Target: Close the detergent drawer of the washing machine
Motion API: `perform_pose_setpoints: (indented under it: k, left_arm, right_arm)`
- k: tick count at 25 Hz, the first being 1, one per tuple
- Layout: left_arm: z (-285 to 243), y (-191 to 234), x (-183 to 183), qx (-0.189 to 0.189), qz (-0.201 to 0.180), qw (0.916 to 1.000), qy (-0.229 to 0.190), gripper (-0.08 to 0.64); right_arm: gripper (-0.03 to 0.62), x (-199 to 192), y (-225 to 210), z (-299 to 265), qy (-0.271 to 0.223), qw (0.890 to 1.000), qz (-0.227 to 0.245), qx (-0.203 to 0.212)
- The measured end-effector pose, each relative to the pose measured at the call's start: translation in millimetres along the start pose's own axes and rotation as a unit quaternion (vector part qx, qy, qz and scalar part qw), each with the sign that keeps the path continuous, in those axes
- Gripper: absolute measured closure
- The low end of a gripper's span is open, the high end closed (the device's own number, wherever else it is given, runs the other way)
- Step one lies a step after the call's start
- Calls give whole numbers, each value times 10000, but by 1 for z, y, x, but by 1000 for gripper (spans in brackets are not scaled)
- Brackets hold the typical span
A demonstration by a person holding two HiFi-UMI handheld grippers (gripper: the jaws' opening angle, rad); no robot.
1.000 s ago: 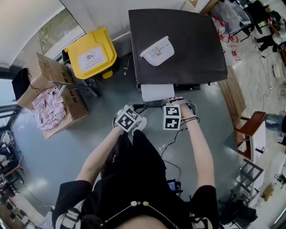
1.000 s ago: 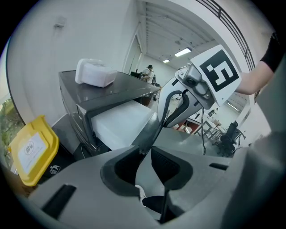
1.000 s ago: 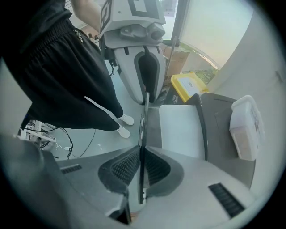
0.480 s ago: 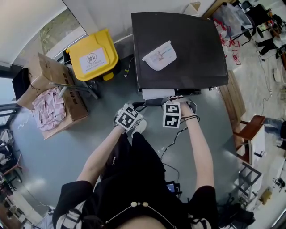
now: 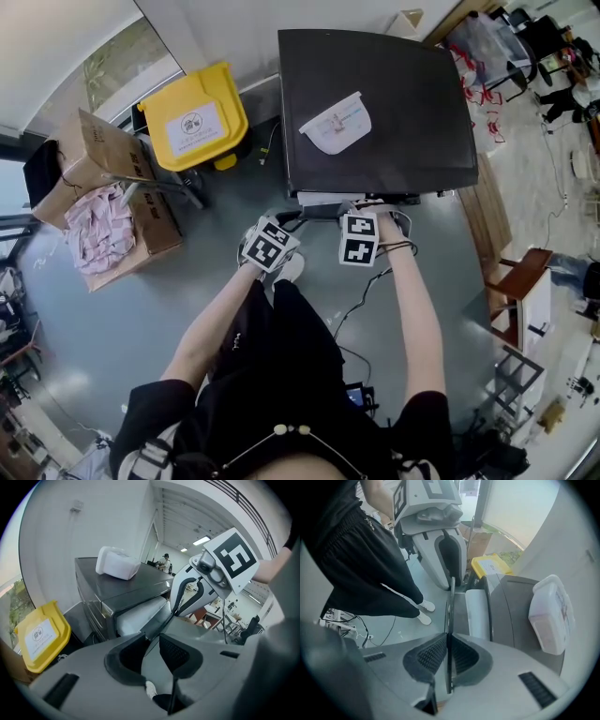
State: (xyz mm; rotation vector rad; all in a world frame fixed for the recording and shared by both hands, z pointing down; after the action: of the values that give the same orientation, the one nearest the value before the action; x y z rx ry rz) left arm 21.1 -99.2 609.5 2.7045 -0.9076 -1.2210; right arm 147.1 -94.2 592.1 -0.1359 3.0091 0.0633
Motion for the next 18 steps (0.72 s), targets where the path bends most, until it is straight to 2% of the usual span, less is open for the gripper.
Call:
perform_pose_setpoints:
  k: [14,18]
  left_arm:
    - [-5,17,9,198,157,9996,-78,468]
    - [-5,20,11,303,266,9991,-99,466]
  right_arm:
    - [556,3,-20,-2,27,9999,-98,-137]
    - [555,4,-24,-1,19,9993,-149,-339]
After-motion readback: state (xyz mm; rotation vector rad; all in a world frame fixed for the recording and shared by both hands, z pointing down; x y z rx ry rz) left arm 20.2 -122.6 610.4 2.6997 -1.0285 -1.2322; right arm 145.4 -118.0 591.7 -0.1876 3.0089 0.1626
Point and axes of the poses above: the fingertips, and each gripper's own axes: z backward along the fingers, y to its left, x out of its top, the point moved 7 cm from there along z, backward along the fingers, and after that the axes turned 5 degrees about -z, right-handed, at the moved point
